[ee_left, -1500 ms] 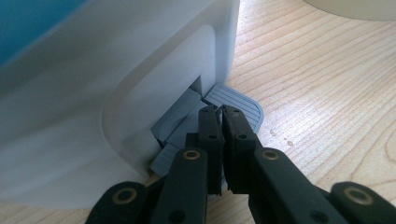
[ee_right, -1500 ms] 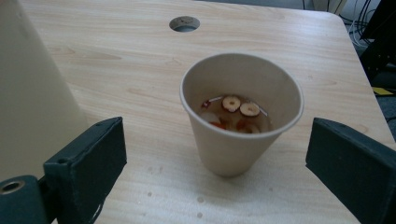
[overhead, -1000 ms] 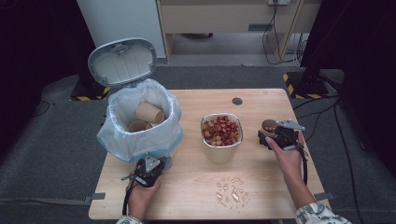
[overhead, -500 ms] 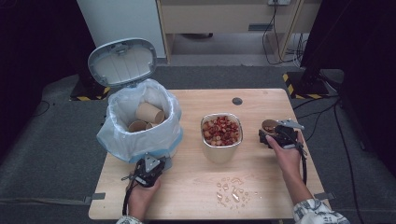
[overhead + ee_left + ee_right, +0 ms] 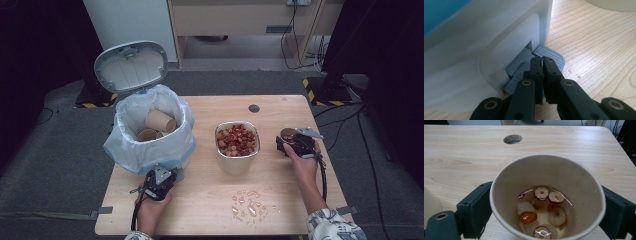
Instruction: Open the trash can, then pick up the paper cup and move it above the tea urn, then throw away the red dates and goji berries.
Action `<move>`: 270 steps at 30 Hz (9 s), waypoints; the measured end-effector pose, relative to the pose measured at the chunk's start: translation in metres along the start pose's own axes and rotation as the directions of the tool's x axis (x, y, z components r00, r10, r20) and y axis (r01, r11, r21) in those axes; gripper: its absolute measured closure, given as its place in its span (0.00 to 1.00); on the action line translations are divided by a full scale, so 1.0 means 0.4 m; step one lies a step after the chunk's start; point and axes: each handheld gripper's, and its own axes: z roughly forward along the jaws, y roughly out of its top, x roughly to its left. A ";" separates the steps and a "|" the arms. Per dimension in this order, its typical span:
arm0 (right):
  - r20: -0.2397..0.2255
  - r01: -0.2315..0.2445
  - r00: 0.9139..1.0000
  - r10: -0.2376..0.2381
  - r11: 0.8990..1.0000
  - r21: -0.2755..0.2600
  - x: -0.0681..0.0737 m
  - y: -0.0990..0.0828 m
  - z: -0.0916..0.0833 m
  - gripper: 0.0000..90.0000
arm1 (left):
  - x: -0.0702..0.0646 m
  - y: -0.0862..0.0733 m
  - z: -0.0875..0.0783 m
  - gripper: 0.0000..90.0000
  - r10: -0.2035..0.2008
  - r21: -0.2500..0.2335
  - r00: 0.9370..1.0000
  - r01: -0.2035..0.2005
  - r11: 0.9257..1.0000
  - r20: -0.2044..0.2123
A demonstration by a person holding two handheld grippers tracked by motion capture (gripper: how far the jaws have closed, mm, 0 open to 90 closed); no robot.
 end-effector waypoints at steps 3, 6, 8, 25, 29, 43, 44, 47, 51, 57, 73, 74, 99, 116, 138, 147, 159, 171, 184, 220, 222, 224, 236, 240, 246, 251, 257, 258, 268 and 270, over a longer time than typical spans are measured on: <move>-0.003 -0.002 1.000 0.002 1.000 -0.010 -0.003 -0.002 0.004 0.18 | 0.000 0.000 0.000 0.95 0.000 0.000 1.000 0.000 1.000 0.000; -0.006 -0.007 1.000 0.007 1.000 -0.010 -0.004 -0.007 0.009 0.19 | 0.000 0.000 0.000 0.95 -0.001 0.000 1.000 0.001 1.000 0.001; -0.001 0.006 1.000 -0.006 1.000 -0.016 -0.001 -0.011 0.015 0.21 | 0.000 0.000 0.000 0.95 -0.002 -0.001 1.000 0.002 1.000 0.001; -0.013 0.012 1.000 -0.013 0.998 -0.066 -0.016 -0.021 0.012 0.33 | 0.000 0.000 0.000 0.95 0.001 0.001 1.000 -0.001 1.000 0.000; -0.011 0.029 1.000 -0.030 0.996 -0.083 -0.017 -0.015 0.004 0.34 | 0.000 0.000 0.000 0.95 0.001 0.001 1.000 -0.001 1.000 0.000; -0.035 0.075 0.996 -0.080 0.991 -0.111 -0.024 0.032 -0.041 0.35 | 0.000 0.000 0.000 0.95 -0.002 0.000 1.000 0.002 1.000 0.001; -0.035 0.075 0.996 -0.080 0.991 -0.111 -0.024 0.032 -0.041 0.35 | 0.000 0.000 0.000 0.95 -0.002 0.000 1.000 0.002 1.000 0.001; -0.038 0.085 0.995 -0.090 0.989 -0.119 -0.029 0.047 -0.054 0.35 | 0.000 0.000 0.000 0.95 -0.002 0.000 1.000 0.002 1.000 0.001; -0.045 0.095 0.994 -0.101 0.988 -0.124 -0.032 0.064 -0.068 0.35 | 0.001 0.000 0.000 0.95 -0.004 -0.001 1.000 0.004 1.000 0.002; -0.053 0.110 0.992 -0.118 0.985 -0.130 -0.031 0.091 -0.088 0.35 | 0.001 0.000 0.000 0.95 -0.003 -0.001 1.000 0.003 1.000 0.002; -0.070 0.129 0.988 -0.140 0.981 -0.144 -0.034 0.151 -0.120 0.36 | 0.001 0.000 0.000 0.95 -0.004 -0.001 1.000 0.004 1.000 0.002; -0.068 0.130 0.988 -0.141 0.981 -0.147 -0.034 0.156 -0.122 0.36 | 0.001 0.000 0.000 0.95 -0.004 -0.001 1.000 0.004 1.000 0.002; -0.090 0.222 0.967 -0.240 0.959 -0.177 -0.026 0.301 -0.166 0.36 | 0.001 0.000 0.000 0.95 -0.003 0.000 1.000 0.003 1.000 0.002; -0.150 0.282 0.936 -0.318 0.935 -0.217 -0.021 0.387 -0.142 0.37 | 0.001 0.001 0.000 0.95 -0.001 0.001 1.000 0.001 1.000 0.002; -0.185 0.406 0.866 -0.465 0.869 -0.283 0.055 0.490 -0.130 0.37 | 0.000 0.000 0.000 0.95 0.000 0.000 1.000 0.000 1.000 0.000; -0.183 0.478 0.815 -0.550 0.817 -0.323 0.096 0.506 -0.143 0.37 | 0.000 0.000 0.000 0.95 -0.002 -0.001 1.000 0.002 1.000 0.001; -0.181 0.519 0.787 -0.589 0.792 -0.322 0.121 0.508 -0.145 0.37 | 0.000 0.000 0.000 0.95 -0.004 -0.001 1.000 0.004 1.000 0.002; -0.170 0.596 0.725 -0.667 0.732 -0.331 0.165 0.511 -0.153 0.37 | 0.001 0.001 0.000 0.95 -0.003 -0.001 1.000 0.003 1.000 0.003; -0.164 0.616 0.707 -0.688 0.713 -0.334 0.185 0.513 -0.161 0.37 | 0.001 0.001 0.001 0.95 -0.008 -0.004 1.000 0.008 1.000 0.004; -0.162 0.690 0.628 -0.761 0.641 -0.337 0.232 0.513 -0.173 0.37 | 0.001 0.001 0.000 0.95 0.002 0.002 1.000 -0.002 1.000 0.002; -0.154 0.689 0.633 -0.759 0.643 -0.335 0.226 0.517 -0.176 0.37 | 0.000 0.001 0.000 0.95 0.003 0.002 1.000 -0.003 1.000 0.002; -0.148 0.683 0.641 -0.753 0.647 -0.338 0.224 0.521 -0.180 0.37 | 0.001 0.001 0.000 0.95 0.002 0.002 1.000 -0.002 1.000 0.002; -0.137 0.731 0.585 -0.799 0.593 -0.338 0.260 0.509 -0.181 0.37 | 0.001 0.001 0.000 0.95 0.003 0.002 1.000 -0.003 1.000 0.002; -0.124 0.750 0.562 -0.818 0.567 -0.342 0.273 0.499 -0.186 0.37 | 0.000 0.002 0.000 0.95 0.004 0.002 1.000 -0.004 1.000 0.001; -0.099 0.791 0.509 -0.855 0.510 -0.339 0.294 0.484 -0.189 0.37 | 0.000 0.002 0.001 0.95 0.001 -0.001 1.000 -0.001 1.000 0.001; -0.091 0.807 0.482 -0.872 0.482 -0.342 0.302 0.471 -0.188 0.37 | 0.001 0.002 0.000 0.95 0.005 0.003 1.000 -0.005 1.000 0.002; -0.066 0.832 0.447 -0.892 0.442 -0.334 0.304 0.459 -0.185 0.37 | 0.001 0.002 0.000 0.95 0.003 0.003 1.000 -0.004 1.000 0.002; -0.066 0.832 0.447 -0.892 0.442 -0.334 0.304 0.459 -0.185 0.37 | 0.001 0.002 0.000 0.95 0.003 0.003 1.000 -0.004 1.000 0.002; -0.061 0.848 0.423 -0.904 0.418 -0.327 0.312 0.456 -0.182 0.37 | 0.000 0.002 0.001 0.95 0.000 0.000 1.000 0.000 1.000 0.002; -0.057 0.861 0.398 -0.915 0.395 -0.320 0.319 0.451 -0.182 0.37 | 0.001 0.002 0.000 0.95 0.004 0.003 1.000 -0.004 1.000 0.002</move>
